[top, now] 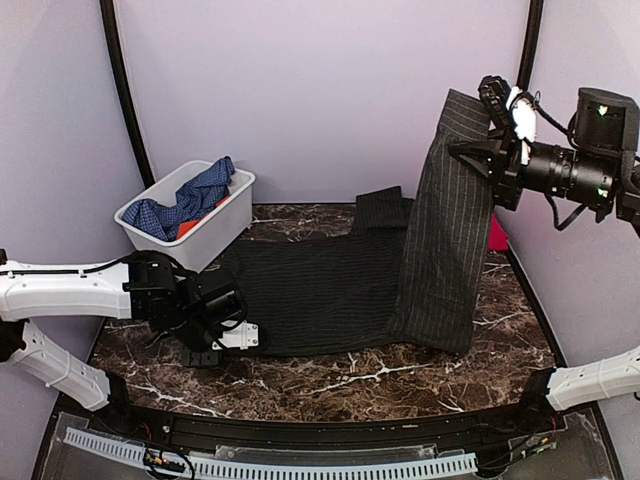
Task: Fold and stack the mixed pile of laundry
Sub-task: Pick up the flattened shirt from the center of the board, then fold the flattened shirt at the center of the board, then adjust the 1/3-folded shirt at the center of the board.
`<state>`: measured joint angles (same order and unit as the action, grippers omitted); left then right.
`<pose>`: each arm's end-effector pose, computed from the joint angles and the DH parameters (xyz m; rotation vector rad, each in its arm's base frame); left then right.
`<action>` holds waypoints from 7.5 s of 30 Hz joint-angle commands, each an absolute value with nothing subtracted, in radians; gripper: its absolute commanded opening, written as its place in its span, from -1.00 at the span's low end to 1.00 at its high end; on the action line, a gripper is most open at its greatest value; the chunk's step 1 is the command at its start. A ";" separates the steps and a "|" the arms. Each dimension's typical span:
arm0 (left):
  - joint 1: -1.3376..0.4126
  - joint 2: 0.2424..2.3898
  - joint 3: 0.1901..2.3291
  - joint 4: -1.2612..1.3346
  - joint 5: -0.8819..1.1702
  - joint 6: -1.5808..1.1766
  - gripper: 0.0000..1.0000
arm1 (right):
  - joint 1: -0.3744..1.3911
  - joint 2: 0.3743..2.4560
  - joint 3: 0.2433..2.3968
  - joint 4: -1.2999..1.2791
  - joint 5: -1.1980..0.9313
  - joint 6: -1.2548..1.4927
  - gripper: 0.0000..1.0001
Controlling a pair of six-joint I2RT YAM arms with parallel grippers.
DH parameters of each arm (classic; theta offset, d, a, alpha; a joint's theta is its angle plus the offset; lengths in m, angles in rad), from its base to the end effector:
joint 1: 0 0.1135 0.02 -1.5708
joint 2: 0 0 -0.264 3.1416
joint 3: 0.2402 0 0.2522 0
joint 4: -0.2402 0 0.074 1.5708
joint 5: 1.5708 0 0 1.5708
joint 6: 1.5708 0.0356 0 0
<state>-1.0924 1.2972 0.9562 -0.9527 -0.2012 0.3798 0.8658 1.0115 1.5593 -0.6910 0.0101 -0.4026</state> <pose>0.1119 -0.2003 0.2376 1.8573 2.1090 0.1291 0.1080 0.1264 0.5004 -1.0163 1.3944 0.3345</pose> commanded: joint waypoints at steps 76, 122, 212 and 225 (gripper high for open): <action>-0.528 1.340 1.226 -0.536 -0.227 -0.199 0.78 | 0.725 2.218 2.291 -0.607 -0.097 -0.286 -1.00; -0.344 1.247 1.114 -0.566 -0.062 -0.385 0.75 | 1.046 2.442 2.230 -0.405 -0.247 0.179 -0.84; -0.489 1.615 1.149 -0.882 -0.123 0.128 -0.89 | 0.520 1.649 1.962 -0.427 -0.163 -0.026 -1.00; -0.489 1.617 1.169 -0.802 -0.226 0.119 -0.96 | 0.490 1.656 1.965 -0.415 -0.167 -0.026 -1.00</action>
